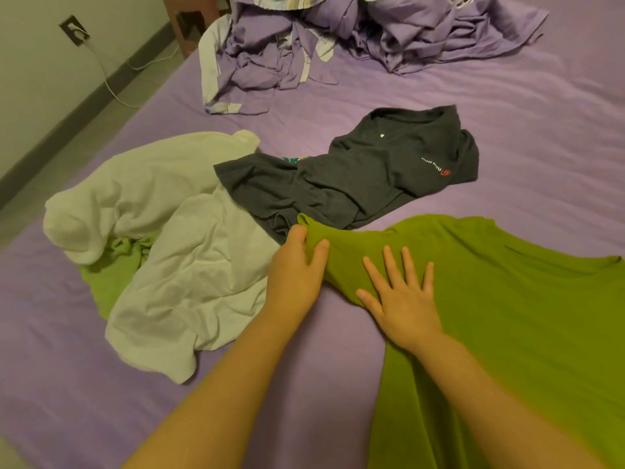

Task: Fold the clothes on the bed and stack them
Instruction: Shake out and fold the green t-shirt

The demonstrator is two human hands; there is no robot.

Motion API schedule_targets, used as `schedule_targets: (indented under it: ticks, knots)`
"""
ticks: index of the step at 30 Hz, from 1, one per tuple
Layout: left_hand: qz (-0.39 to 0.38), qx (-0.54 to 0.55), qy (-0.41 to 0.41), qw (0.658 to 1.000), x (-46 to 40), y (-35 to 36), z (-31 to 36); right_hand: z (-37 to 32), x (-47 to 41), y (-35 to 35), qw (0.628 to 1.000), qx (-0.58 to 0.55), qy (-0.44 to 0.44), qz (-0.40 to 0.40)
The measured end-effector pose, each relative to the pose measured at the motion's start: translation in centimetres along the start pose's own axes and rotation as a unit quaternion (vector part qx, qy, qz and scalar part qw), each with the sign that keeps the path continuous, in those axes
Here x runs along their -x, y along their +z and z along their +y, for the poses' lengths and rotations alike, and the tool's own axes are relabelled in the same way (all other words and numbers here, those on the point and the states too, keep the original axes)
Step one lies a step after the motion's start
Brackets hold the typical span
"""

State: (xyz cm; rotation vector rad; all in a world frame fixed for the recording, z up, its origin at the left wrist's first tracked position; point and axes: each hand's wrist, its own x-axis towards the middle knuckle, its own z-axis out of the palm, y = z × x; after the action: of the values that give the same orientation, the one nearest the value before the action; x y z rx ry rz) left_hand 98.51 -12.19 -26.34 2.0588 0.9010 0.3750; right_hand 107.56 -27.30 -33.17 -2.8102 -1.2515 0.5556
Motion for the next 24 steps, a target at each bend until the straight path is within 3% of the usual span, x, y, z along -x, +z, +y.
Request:
schedule_targets:
  ticks: [5,9,11,15,17,19,22,24]
  knots:
    - [-0.009,-0.243,-0.017,0.970,-1.9,-0.4,-0.4,0.8,0.4,0.2,0.997,-0.024,0.061,0.046]
    - [-0.054,-0.307,-0.021,0.950,-2.0,-0.1,-1.5,1.0,0.8,0.4,0.998,-0.003,0.067,0.013]
    - [-0.038,-0.279,-0.039,0.959,-0.8,0.2,-1.2,1.3,1.3,0.1,0.998,-0.028,0.060,0.007]
    - [0.079,-0.222,0.010,0.972,5.2,1.9,-0.4,1.7,6.8,0.9,0.992,-0.087,0.076,0.049]
    - [-0.004,-0.098,-0.070,0.993,9.4,3.5,0.4,1.8,10.9,2.4,0.994,-0.076,0.073,0.040]
    - [-0.100,-0.011,-0.197,0.975,13.2,5.4,0.4,2.2,14.1,3.6,0.996,-0.057,0.061,0.010]
    - [-0.127,0.091,-0.313,0.937,16.5,7.6,-0.6,3.1,16.0,3.8,0.997,-0.047,0.058,-0.004]
    - [-0.138,0.143,-0.327,0.924,17.2,8.1,-0.5,3.1,16.2,3.1,0.996,-0.053,0.071,-0.011]
